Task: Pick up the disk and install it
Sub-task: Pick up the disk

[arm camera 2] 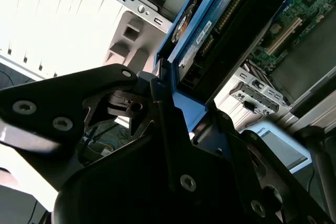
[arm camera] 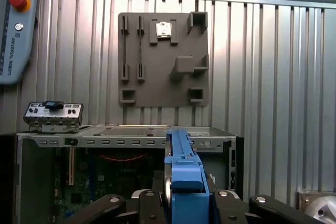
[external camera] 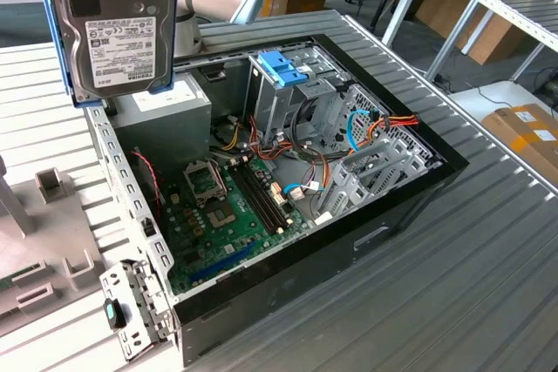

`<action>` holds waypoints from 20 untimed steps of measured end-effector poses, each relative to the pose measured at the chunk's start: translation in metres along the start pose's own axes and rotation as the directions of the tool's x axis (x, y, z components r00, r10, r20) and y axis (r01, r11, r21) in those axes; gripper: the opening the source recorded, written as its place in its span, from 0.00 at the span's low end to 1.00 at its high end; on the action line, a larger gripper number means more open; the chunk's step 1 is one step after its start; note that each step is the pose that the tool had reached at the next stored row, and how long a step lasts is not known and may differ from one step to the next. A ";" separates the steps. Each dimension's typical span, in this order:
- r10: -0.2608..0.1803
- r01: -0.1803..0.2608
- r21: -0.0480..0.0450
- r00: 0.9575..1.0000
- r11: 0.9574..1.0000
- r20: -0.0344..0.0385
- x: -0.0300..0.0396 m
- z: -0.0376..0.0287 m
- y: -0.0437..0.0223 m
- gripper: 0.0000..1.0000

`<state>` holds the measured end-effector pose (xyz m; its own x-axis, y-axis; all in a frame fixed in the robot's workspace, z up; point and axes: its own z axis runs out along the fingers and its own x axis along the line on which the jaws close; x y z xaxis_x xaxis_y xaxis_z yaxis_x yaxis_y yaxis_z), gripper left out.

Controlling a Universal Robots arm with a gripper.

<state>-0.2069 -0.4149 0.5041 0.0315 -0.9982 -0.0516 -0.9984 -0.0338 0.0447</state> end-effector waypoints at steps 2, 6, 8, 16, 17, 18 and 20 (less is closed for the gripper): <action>0.000 0.000 0.000 1.000 1.000 0.000 0.0000 0.0002 -0.0006 0.37; 0.000 0.000 0.000 1.000 1.000 -0.001 0.0001 0.0007 -0.0025 0.37; 0.000 0.000 0.000 1.000 1.000 -0.001 0.0002 0.0010 -0.0035 0.37; 0.000 0.000 0.000 1.000 1.000 -0.002 0.0004 0.0024 -0.0092 0.37; 0.000 0.000 0.000 1.000 1.000 -0.002 0.0005 0.0025 -0.0098 0.37; 0.000 0.000 0.000 1.000 1.000 -0.002 0.0005 0.0027 -0.0109 0.37; 0.000 0.000 0.000 1.000 1.000 -0.002 0.0006 0.0029 -0.0122 0.37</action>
<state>-0.1948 -0.4149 0.5006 0.0314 -0.9983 -0.0493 -0.9984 -0.0336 0.0448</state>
